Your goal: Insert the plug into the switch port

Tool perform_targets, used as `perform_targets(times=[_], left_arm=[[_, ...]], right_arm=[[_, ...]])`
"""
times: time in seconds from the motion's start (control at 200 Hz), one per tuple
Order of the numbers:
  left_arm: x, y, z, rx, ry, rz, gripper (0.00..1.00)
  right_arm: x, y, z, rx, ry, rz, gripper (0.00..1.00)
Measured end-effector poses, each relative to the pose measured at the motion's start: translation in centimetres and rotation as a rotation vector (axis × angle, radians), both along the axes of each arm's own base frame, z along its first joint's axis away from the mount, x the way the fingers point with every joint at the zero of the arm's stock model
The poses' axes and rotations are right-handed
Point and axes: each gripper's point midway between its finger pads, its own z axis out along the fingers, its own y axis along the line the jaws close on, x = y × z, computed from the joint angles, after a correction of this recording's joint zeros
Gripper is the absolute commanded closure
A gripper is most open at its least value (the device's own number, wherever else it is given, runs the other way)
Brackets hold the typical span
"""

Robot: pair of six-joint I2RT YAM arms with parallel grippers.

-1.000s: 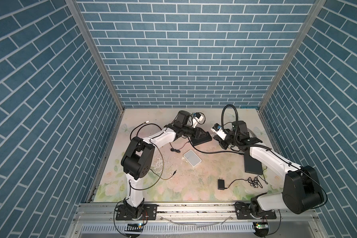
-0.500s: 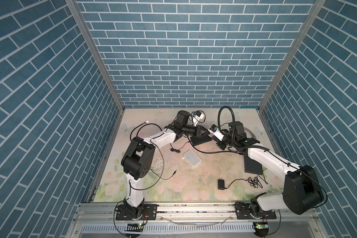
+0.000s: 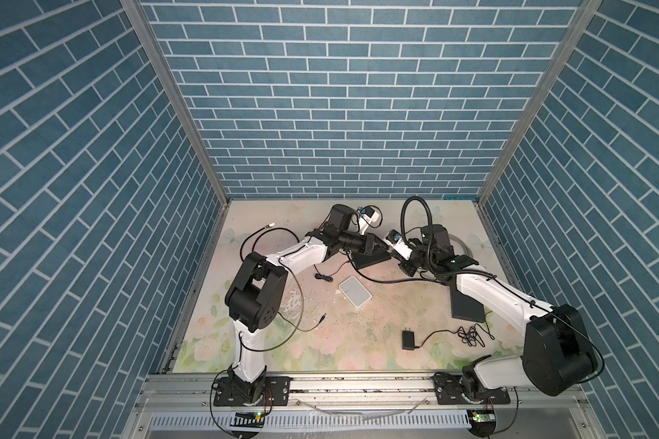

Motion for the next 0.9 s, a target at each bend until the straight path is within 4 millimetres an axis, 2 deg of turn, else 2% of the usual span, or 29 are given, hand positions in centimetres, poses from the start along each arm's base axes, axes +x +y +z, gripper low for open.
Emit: perform_targets(times=[0.22, 0.35, 0.45, 0.54, 0.715, 0.9], left_arm=[[-0.2, -0.1, -0.1, 0.020, 0.002, -0.005, 0.68], [-0.1, 0.4, -1.1, 0.099, -0.075, -0.020, 0.66], [-0.2, 1.4, -1.8, 0.178, -0.203, -0.066, 0.64], [-0.3, 2.4, -1.3, 0.215, -0.362, -0.126, 0.63], [-0.8, 3.8, 0.1, 0.228, -0.645, -0.254, 0.64], [-1.2, 3.8, -0.2, 0.221, -0.870, -0.383, 0.65]], right_arm=[[-0.2, 0.1, -0.2, 0.003, 0.002, 0.006, 1.00], [-0.8, 0.5, -0.4, 0.024, 0.035, 0.040, 1.00], [-1.4, 0.6, -1.2, 0.046, 0.134, 0.081, 1.00], [-1.3, 0.3, -1.5, 0.091, 0.238, 0.106, 1.00], [-1.0, -0.4, -0.1, 0.215, 0.372, 0.151, 1.00], [-2.4, -0.5, 1.4, 0.302, 0.475, 0.219, 1.00]])
